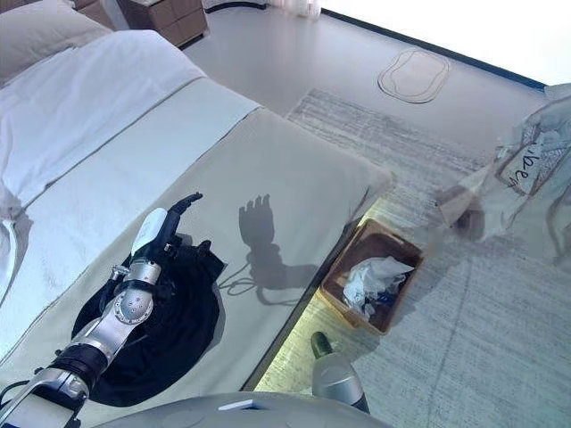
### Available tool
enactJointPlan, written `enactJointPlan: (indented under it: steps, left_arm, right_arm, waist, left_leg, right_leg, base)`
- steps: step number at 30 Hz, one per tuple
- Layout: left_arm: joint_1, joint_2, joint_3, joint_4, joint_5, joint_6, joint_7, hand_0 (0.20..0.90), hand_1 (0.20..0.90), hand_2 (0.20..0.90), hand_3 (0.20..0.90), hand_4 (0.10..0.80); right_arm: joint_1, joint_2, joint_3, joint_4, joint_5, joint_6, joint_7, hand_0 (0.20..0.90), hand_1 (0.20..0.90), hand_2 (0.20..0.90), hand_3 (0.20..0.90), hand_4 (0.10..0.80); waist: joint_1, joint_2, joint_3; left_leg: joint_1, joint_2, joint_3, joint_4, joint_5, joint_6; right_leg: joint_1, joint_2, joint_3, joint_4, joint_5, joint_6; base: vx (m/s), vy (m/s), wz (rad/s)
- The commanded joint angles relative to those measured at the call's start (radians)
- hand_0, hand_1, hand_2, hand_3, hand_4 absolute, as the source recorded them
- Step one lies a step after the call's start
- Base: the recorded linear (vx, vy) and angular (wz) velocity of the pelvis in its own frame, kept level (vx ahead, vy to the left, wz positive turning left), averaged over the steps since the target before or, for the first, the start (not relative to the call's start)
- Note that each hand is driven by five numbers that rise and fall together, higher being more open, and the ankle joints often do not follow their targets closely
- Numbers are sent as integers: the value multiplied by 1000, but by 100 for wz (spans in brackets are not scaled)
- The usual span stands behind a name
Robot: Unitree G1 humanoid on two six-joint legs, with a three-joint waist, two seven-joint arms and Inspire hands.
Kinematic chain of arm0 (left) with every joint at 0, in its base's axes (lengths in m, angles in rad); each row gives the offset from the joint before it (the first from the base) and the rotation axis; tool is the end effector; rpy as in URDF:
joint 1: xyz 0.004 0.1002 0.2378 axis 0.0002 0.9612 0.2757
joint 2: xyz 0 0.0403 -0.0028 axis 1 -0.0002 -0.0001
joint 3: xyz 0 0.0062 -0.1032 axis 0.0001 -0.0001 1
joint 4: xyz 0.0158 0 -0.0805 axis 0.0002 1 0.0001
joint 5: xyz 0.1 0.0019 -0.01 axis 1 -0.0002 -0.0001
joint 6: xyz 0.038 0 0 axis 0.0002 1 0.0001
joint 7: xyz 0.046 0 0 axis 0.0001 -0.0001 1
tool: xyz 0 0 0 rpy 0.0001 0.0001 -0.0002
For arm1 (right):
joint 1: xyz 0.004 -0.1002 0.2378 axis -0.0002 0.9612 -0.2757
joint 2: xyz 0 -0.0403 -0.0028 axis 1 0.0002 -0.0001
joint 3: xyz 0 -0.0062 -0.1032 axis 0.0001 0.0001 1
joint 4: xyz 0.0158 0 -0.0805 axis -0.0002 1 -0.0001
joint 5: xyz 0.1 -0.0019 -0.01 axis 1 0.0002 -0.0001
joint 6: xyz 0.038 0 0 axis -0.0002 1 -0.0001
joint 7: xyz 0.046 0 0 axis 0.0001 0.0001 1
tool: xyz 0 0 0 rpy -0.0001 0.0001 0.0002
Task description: Pick up the clothes from the bed and place them into the basket
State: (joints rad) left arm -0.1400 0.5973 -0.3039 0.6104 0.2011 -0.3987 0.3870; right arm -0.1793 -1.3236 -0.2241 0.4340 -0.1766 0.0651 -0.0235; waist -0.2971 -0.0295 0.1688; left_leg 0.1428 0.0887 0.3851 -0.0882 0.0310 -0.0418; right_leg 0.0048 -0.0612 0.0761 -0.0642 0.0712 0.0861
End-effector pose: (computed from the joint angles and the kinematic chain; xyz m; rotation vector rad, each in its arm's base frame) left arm 0.2033 0.2538 0.0012 0.8318 -0.0021 0.0469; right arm 0.1931 -0.4077 0.2460 -1.3608 0.1282 -0.6008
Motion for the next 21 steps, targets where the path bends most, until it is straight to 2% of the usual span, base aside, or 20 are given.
enactJointPlan:
  steps: [1, 5, 13, 21]
  left_arm:
    - [-67, 37, 14, -16, 20, -75, 38, 900, 900, 900, 900, 800]
    - [-76, 35, 9, -16, 22, -75, 26, 900, 900, 900, 900, 800]
    - [-78, 20, 8, 1, 20, -81, 7, 900, 900, 900, 900, 800]
    - [-82, 17, 11, -4, 17, -63, 0, 900, 900, 900, 900, 800]
  right_arm:
    - [-56, -99, -110, 2, 33, -32, -20, 300, 300, 300, 200, 100]
    - [-72, -60, -69, -7, 43, -18, 17, 300, 300, 300, 200, 100]
    - [-192, 12, 84, 66, 32, -24, 64, 300, 300, 300, 200, 100]
    - [-163, 88, 102, 57, -12, -36, 63, 300, 300, 300, 200, 100]
  waist:
    - [40, -33, -135]
    - [43, -30, -133]
    - [55, -9, -136]
    - [58, -2, -126]
  left_leg:
    - [-24, -14, -51, 103, -125, 19]
    - [-27, -11, -47, 113, -130, 20]
    - [-25, -11, -45, 114, -132, 18]
    - [-29, -13, -45, 118, -133, 19]
  right_leg:
    - [-57, 46, -4, 97, -31, 17]
    - [-62, 45, -5, 98, -28, 14]
    - [-56, 37, -23, 98, -33, 11]
    - [-61, 29, -38, 105, -34, 11]
  base:
    - [-12, -40, -6]
    - [-2, -25, -5]
    - [11, -6, -4]
    - [-8, -3, 3]
